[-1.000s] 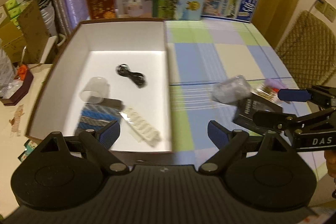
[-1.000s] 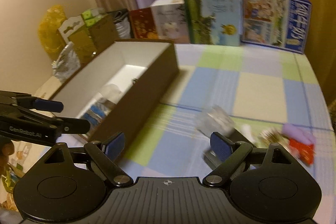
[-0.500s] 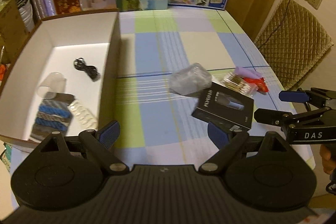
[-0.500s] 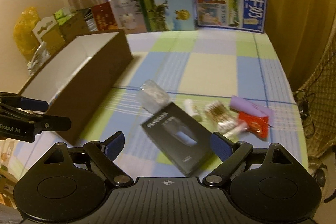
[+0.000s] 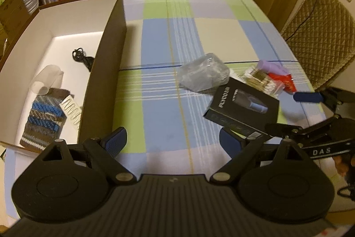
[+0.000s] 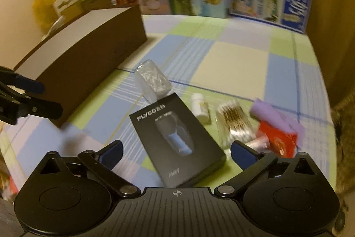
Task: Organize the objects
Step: 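Move right tool toward black FLYCO box while left tool moves toward clear plastic case, then grasp black FLYCO box with right tool while left tool grasps clear plastic case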
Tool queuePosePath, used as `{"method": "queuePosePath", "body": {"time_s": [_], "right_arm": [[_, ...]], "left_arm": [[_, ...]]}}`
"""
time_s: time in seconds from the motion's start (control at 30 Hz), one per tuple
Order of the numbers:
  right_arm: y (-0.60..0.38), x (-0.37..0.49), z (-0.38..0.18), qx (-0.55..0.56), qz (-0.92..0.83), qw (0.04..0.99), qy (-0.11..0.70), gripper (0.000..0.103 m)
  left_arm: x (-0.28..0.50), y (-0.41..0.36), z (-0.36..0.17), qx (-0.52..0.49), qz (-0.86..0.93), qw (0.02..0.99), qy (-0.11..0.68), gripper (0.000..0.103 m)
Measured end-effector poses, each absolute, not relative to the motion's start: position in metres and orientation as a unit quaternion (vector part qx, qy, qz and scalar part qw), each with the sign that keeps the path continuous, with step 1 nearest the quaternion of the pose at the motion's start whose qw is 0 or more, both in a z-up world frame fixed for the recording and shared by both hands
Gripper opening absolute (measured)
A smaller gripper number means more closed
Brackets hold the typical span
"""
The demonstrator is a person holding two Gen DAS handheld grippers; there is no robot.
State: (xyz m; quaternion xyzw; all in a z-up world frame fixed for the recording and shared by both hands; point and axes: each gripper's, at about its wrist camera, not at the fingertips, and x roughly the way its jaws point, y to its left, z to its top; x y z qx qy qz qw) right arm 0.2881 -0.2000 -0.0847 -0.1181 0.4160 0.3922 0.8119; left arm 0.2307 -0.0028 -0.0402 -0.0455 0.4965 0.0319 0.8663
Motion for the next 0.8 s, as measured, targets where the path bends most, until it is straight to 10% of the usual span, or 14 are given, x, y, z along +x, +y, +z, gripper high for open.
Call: {"method": "queuePosePath", "body": {"time_s": [0.8], "right_arm": [[-0.237, 0.235, -0.120, -0.185, 0.402, 0.769, 0.461, 0.078]], "left_arm": [[0.237, -0.004, -0.056, -0.037, 0.032, 0.854, 0.517, 0.088]]}}
